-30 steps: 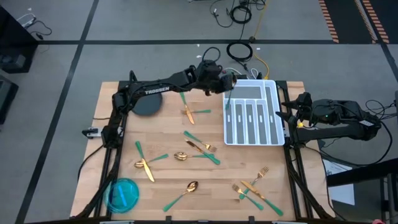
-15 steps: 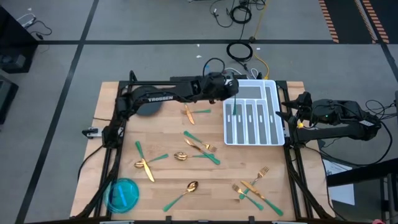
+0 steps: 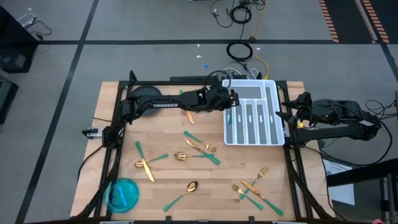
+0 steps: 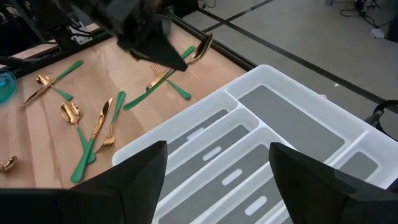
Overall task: Sort silverware
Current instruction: Put the green spoon into the silverware tray
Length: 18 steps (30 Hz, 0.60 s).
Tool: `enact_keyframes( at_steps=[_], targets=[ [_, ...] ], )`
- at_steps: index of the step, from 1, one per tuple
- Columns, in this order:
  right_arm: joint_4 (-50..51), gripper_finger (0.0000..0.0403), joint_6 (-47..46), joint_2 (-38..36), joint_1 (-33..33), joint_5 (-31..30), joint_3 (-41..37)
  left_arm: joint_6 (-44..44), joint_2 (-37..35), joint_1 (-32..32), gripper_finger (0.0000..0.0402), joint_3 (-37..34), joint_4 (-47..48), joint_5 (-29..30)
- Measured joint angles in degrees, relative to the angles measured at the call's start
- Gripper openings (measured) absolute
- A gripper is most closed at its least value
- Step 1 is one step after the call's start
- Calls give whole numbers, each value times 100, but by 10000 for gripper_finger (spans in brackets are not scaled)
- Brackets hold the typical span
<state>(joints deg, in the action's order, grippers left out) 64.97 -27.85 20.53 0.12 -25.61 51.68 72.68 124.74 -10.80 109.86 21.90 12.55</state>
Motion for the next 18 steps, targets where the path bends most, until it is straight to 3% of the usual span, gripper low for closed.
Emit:
enact_keyframes(
  at_steps=[14,18],
  targets=[
    [0,279,67,0,-2,15,0,498,666,194,7,0,-71,169],
    [0,279,77,0,0,20,0,322,644,170,7,0,249,521]
  ],
)
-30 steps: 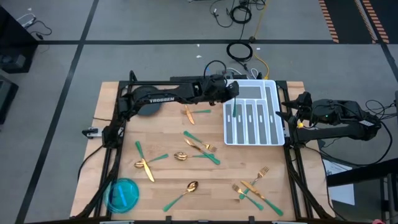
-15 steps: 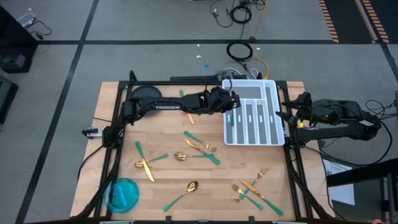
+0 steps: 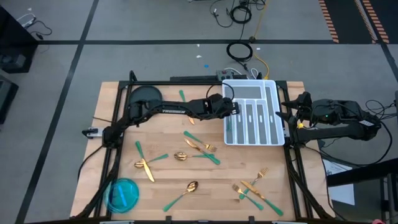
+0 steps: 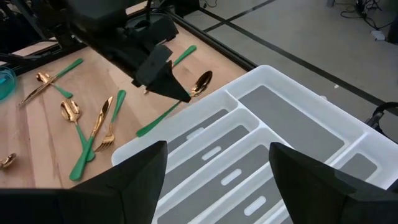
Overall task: Sort silverware
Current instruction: Put the green spoon into the silverware tray
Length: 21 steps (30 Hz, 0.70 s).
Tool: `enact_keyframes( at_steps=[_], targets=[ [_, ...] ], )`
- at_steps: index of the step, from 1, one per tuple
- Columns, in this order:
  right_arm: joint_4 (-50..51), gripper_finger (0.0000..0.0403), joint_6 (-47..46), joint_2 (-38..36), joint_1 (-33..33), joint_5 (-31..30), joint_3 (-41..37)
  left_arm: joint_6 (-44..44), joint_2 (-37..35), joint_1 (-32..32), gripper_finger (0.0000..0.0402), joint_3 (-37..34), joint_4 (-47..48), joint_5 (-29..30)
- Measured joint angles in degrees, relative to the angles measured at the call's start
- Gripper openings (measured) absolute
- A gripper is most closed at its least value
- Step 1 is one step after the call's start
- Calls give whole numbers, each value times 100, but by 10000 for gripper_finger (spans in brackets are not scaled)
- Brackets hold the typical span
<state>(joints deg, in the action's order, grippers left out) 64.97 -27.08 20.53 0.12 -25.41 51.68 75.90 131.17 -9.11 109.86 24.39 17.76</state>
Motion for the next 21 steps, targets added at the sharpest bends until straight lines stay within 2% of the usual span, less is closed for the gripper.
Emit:
enact_keyframes(
  at_steps=[16,21],
  targets=[
    [0,278,143,0,0,-2,0,-49,16,38,7,0,-160,233],
    [2,278,143,0,-2,-4,0,-125,215,66,7,2,-374,74]
  ],
)
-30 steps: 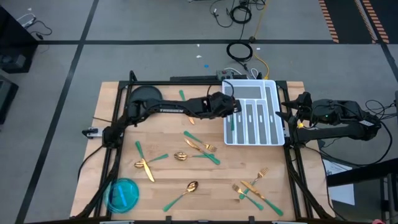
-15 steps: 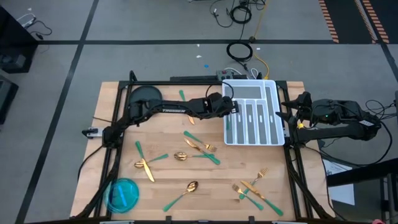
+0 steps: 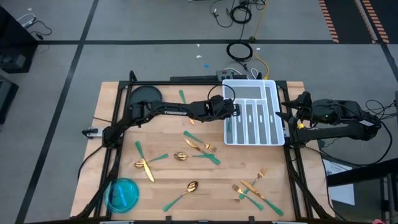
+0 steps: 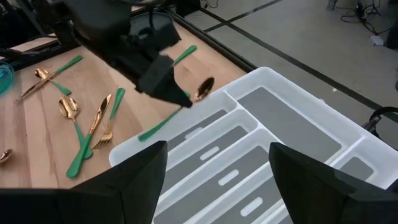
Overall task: Sort silverware
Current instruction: Put the green spoon into the silverware tray, then put the green knife into the silverware tray
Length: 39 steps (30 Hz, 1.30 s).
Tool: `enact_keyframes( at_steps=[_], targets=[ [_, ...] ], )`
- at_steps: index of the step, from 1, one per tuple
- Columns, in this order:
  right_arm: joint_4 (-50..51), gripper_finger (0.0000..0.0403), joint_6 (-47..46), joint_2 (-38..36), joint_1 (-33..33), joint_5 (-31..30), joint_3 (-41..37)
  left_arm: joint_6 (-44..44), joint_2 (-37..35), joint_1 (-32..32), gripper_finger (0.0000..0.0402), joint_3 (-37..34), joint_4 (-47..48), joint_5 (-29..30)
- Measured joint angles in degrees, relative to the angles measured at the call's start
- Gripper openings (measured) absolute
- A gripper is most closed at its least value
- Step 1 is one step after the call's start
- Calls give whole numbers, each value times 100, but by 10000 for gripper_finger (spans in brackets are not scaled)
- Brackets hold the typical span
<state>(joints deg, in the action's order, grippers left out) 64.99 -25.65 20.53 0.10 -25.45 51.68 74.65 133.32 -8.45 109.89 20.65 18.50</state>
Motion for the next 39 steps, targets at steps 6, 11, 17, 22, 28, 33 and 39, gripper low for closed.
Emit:
enact_keyframes(
  at_steps=[6,11,17,22,28,33,39],
  targets=[
    [0,278,-18,0,2,6,0,4,94,-1,7,5,77,-194],
    [0,278,-22,0,0,11,0,-194,113,-2,9,2,75,-201],
    [0,278,-22,0,0,25,0,-452,113,-4,57,2,36,-412],
    [0,278,-7,0,1,26,0,-457,111,0,73,2,23,-487],
    [0,279,5,0,0,26,0,-584,80,-3,76,-2,-540,-675],
    [0,279,130,0,-1,22,0,-1552,-58,-91,77,374,-802,-1163],
    [-41,279,112,0,2,20,0,-4425,-550,-257,77,1241,239,-1617]
  ],
)
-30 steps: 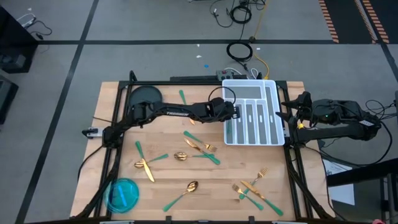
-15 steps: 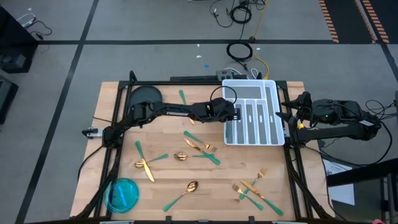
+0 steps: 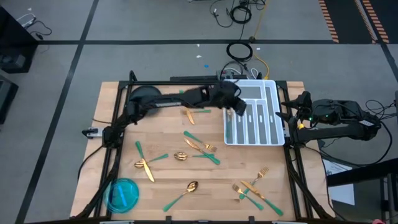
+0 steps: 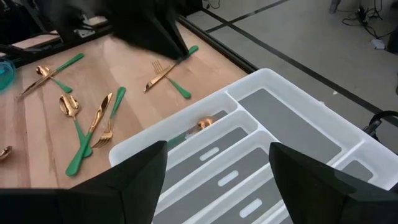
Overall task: Sort silverware
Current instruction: Put the green knife into the silverware tray
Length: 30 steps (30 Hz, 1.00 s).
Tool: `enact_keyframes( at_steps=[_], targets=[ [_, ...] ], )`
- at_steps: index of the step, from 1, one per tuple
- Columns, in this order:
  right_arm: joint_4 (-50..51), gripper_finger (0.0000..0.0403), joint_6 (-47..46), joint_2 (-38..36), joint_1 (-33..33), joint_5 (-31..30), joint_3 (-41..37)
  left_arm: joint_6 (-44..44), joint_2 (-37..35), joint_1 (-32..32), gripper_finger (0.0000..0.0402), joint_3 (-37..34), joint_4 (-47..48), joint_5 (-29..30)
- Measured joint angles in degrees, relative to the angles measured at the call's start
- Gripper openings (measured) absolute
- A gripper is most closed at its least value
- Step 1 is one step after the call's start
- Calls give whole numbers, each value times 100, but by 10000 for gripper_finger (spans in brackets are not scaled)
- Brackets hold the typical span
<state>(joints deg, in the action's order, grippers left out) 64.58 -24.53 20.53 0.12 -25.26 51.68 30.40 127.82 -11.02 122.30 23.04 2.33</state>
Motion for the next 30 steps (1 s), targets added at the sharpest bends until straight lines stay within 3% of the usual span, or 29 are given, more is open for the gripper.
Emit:
enact_keyframes(
  at_steps=[2,7,13,15,24,30],
  targets=[
    [-16,279,-3,0,-2,-15,0,-1208,-240,-52,77,315,968,121],
    [-69,279,-61,3,-2,-25,-2,-3493,-704,-348,77,631,3423,1171],
    [-327,279,-146,92,-2,-28,-2,-5269,-766,-649,77,563,4907,815],
    [-322,279,-230,155,-2,-50,-2,-5198,-779,-767,77,335,4822,696],
    [-308,279,-576,596,-2,-59,-4,-2856,-777,-1556,77,-866,4417,-64],
    [-308,279,-636,860,-2,-59,-4,-2020,-1069,-1966,78,-1528,4245,-252]
  ],
)
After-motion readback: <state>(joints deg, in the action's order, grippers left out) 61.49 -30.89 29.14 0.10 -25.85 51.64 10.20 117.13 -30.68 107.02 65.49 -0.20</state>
